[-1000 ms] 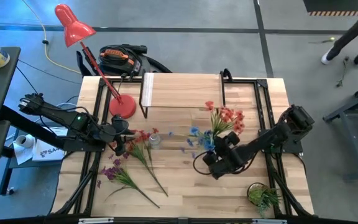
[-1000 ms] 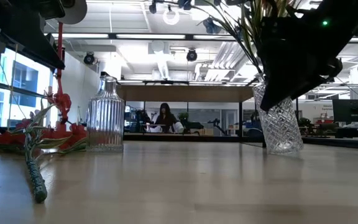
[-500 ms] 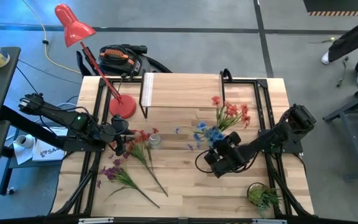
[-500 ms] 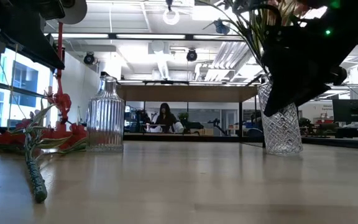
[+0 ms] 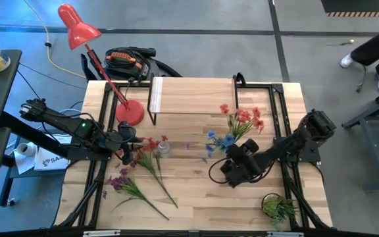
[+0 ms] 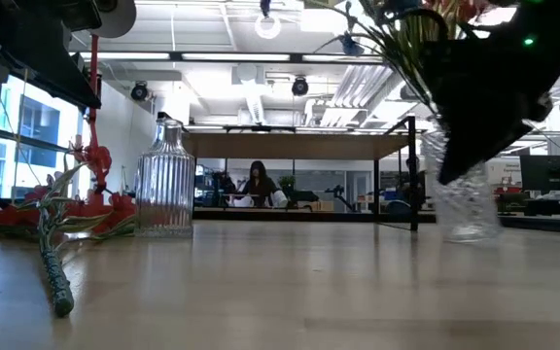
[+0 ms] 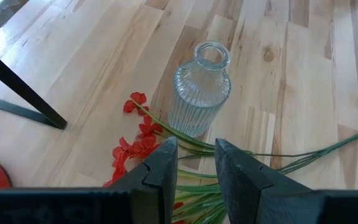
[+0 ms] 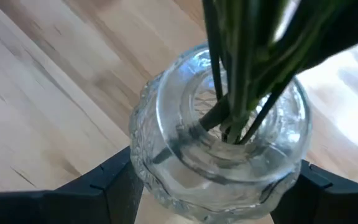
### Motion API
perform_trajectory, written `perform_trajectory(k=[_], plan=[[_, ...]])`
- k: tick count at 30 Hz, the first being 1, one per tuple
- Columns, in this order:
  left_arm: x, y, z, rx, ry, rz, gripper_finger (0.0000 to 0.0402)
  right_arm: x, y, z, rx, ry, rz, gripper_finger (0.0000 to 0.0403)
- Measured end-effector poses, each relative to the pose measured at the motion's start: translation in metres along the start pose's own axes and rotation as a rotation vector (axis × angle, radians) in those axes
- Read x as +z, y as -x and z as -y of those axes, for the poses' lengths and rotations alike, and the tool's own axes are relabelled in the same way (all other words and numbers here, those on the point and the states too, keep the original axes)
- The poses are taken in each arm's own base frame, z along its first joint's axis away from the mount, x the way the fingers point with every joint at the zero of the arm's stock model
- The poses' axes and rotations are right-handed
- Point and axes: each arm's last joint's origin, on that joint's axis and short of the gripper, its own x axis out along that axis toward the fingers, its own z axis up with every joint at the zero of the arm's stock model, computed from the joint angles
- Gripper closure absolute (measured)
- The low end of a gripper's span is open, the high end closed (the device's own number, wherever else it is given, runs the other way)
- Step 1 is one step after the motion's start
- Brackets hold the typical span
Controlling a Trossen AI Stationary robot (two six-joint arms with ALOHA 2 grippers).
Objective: Pick and place flowers into a vace then onto a shelf
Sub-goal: Adjust the right transparent flower vase
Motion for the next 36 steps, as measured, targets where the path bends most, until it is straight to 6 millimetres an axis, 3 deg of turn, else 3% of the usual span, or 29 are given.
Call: perform_trajectory(k=[9, 22, 29, 36], plan=[[0.000, 0.000, 0.000, 0.000, 0.005, 0.002, 0.0261, -0.005, 0.003, 0.004, -0.020, -0.023, -0.005, 0.0138], [0.000, 0.000, 0.000, 0.001, 0.024, -0.001, 0.0261, -0.004, -0.026, -0.004, 0.113, -0.198, 0.149, 0.0138], [0.000, 0.000, 0.000, 0.001, 0.026, 0.000, 0.0261, -0.003, -0.041, -0.001, 0.136, -0.231, 0.196, 0.0138], [0.000, 0.000, 0.000, -0.002, 0.051, -0.003, 0.0261, -0.006, -0.040, -0.002, 0.138, -0.153, 0.196, 0.0138]])
